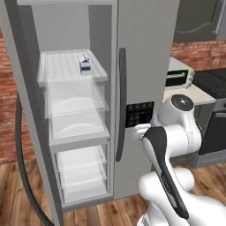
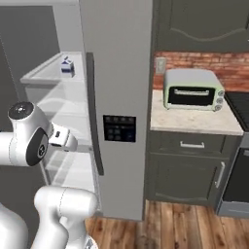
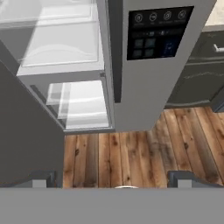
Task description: Take a sugar cube from the saucer and place it inside the coffee. Then, grab milk from the fridge and place it next to the coffee on the counter to sweeten the coffee.
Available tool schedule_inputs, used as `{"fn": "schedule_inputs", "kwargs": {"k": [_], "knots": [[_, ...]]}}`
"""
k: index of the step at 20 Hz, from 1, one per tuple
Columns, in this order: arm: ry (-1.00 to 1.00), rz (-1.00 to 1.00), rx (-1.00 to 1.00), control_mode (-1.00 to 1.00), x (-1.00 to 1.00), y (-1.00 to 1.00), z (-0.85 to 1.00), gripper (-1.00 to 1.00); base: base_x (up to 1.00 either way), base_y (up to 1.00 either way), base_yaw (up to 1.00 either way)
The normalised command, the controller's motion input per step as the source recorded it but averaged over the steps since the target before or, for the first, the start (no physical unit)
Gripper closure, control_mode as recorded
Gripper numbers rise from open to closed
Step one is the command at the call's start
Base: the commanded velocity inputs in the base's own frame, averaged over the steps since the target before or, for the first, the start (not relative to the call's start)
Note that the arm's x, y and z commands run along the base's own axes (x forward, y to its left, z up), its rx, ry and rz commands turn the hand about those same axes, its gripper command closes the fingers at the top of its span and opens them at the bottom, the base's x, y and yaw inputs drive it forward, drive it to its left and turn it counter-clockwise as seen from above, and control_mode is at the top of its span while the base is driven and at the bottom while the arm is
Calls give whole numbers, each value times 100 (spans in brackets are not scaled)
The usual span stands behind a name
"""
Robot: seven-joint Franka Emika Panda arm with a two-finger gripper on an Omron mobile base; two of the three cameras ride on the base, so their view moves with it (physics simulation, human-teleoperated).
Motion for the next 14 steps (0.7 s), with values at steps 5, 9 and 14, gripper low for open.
{"fn": "schedule_inputs", "kwargs": {"k": [5, 9, 14], "knots": [[0, 0, 0, 100, 0, 0, 0, -100, 56, 22, 6], [0, 0, 0, 100, 0, 0, 0, -100, 51, 26, 6], [0, 0, 0, 100, 0, 0, 0, -100, 50, 28, 6]]}}
